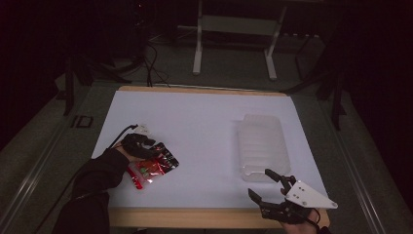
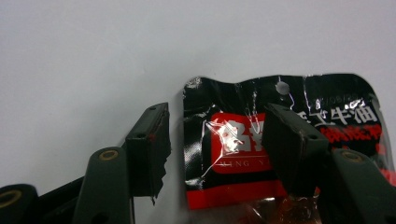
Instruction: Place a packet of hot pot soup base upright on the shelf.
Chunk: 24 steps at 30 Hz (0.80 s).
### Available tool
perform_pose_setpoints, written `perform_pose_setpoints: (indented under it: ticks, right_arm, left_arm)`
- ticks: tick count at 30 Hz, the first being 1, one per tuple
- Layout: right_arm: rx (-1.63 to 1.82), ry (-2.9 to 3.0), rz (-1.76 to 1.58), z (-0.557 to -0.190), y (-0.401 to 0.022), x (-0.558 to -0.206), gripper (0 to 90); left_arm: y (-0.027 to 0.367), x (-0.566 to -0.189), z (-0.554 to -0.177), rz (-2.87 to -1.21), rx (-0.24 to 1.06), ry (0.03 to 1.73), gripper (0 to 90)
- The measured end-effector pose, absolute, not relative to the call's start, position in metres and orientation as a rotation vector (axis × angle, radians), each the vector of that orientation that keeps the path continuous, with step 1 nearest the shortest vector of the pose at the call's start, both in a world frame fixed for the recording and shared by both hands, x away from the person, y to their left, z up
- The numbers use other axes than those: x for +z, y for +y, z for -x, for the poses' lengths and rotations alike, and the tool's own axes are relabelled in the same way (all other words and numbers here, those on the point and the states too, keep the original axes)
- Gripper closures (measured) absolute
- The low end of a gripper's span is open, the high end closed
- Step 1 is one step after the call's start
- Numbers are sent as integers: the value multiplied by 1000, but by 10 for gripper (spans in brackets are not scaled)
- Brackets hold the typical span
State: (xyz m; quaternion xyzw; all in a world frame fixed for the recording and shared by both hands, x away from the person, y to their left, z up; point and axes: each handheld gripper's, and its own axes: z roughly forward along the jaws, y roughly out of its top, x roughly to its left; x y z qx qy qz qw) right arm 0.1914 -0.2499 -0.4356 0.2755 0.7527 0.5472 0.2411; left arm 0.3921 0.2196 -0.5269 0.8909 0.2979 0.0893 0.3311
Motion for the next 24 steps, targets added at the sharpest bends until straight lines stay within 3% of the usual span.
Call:
perform_pose_setpoints:
  ticks: [15, 19, 24]
  right_arm:
    - [1482, 2070, -742, -191, -247, -436, 222]
    - [1480, 2069, -741, -191, -247, -436, 223]
    - [1477, 2072, -737, -191, -246, -436, 226]
  left_arm:
    - [210, -525, -387, -2370, 280, 791, 518]
    - [202, -523, -381, -2410, 312, 714, 765]
    - [199, -523, -376, -2416, 332, 701, 862]
